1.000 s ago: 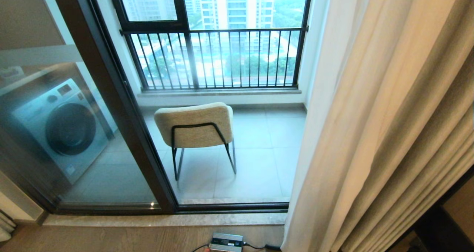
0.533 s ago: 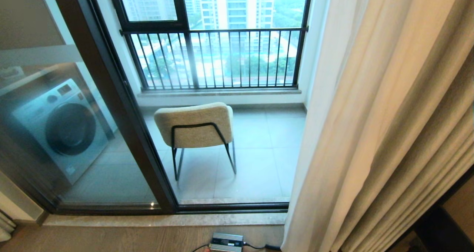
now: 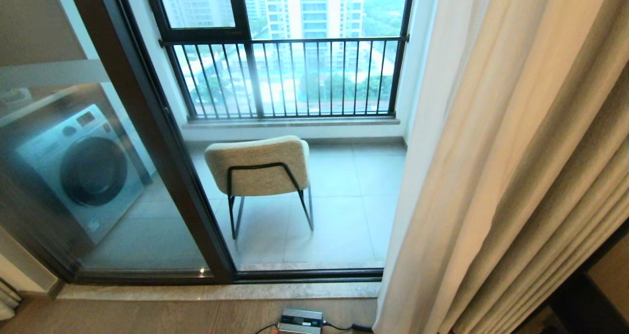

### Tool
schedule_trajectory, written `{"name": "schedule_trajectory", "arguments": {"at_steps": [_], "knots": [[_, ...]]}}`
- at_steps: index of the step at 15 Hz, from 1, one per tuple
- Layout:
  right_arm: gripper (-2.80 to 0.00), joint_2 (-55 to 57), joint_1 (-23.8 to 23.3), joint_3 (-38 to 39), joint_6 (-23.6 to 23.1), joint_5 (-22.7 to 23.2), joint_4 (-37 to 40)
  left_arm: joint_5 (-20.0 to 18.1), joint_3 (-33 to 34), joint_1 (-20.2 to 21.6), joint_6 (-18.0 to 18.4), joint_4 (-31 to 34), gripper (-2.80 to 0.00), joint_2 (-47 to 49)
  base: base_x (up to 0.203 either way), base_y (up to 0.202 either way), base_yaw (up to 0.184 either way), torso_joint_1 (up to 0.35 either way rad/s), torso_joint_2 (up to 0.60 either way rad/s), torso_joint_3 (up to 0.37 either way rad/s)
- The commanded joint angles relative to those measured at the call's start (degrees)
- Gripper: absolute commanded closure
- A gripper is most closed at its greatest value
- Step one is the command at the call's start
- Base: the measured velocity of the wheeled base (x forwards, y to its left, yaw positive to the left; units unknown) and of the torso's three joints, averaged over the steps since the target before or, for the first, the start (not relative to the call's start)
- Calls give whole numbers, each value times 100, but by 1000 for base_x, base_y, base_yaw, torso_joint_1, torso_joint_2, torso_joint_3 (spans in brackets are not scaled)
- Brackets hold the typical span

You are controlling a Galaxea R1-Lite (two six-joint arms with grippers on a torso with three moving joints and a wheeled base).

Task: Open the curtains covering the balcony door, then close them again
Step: Pull the inner curtains open on both sides

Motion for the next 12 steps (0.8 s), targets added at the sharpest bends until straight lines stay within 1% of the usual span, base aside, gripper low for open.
{"name": "schedule_trajectory", "arguments": {"at_steps": [1,3,4,8,10,12], "knots": [[0,7,-7,0,-132,7,-7,-2,0,1,1,-2,0,-2,0,0,0,0,0,0],[0,97,-16,0,-318,25,-67,-4,0,1,1,-2,0,-2,0,0,0,0,0,0],[0,217,-16,-7,-337,39,-135,-2,0,1,1,-2,0,-2,0,0,0,0,0,0],[0,1215,-21,-86,-352,442,-1171,-2,0,1,1,-2,0,-2,0,0,0,0,0,0],[0,1858,-18,-343,-358,866,-1636,-2,0,1,1,-2,0,-2,0,0,0,0,0,0],[0,2403,-17,-765,-372,1662,-1944,-2,0,1,1,-2,0,-2,0,0,0,0,0,0]]}}
